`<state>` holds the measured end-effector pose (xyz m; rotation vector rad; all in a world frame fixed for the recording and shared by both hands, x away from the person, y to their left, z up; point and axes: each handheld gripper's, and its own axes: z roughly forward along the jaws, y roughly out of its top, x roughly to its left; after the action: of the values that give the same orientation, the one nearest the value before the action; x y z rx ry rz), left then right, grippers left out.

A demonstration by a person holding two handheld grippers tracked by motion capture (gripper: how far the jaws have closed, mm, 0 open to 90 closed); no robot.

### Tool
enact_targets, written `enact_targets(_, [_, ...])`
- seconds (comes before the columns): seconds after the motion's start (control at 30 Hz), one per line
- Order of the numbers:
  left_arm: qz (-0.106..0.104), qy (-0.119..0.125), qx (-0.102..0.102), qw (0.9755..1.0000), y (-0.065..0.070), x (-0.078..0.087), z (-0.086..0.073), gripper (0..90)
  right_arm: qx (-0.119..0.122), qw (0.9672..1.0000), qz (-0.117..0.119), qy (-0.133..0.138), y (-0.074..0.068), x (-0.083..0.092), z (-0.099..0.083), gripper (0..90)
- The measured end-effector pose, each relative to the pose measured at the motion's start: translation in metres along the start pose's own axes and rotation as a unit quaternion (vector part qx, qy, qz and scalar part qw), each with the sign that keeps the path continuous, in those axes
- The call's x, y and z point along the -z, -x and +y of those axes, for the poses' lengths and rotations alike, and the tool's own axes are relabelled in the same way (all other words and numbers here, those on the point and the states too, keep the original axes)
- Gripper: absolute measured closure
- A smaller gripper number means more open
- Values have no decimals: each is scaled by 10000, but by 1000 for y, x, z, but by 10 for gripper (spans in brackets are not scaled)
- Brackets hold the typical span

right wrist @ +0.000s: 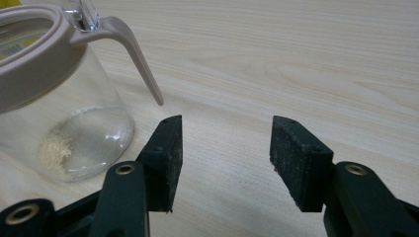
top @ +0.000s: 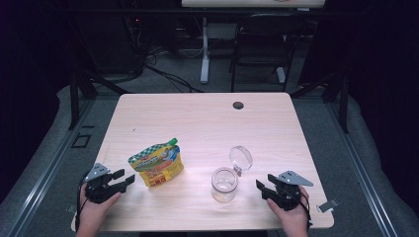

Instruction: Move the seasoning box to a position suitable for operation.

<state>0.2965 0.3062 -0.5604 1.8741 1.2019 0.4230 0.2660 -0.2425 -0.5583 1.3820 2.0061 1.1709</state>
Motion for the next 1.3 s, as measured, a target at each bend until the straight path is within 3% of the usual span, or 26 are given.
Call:
enact_targets(0.43, [-18,-23,-4,10000,0,0,0,460,4,10000,9,-14,1,-1,0,464])
enact_targets(0.87, [-63,203,38,9998,1,8,2,458,-33,10000,2,-1,-1,-3,-1,462])
enact_targets(0.97, [-224,353,71,9991,2,15,5,457,-59,10000,16,-2,0,-4,-1,461])
enact_targets(1.07, [-441,367,82,9983,2,20,6,456,-63,10000,19,0,0,-4,-1,460])
enact_targets(1.3, [-706,365,73,9968,4,24,9,478,-43,10000,16,-10,0,-3,-1,460])
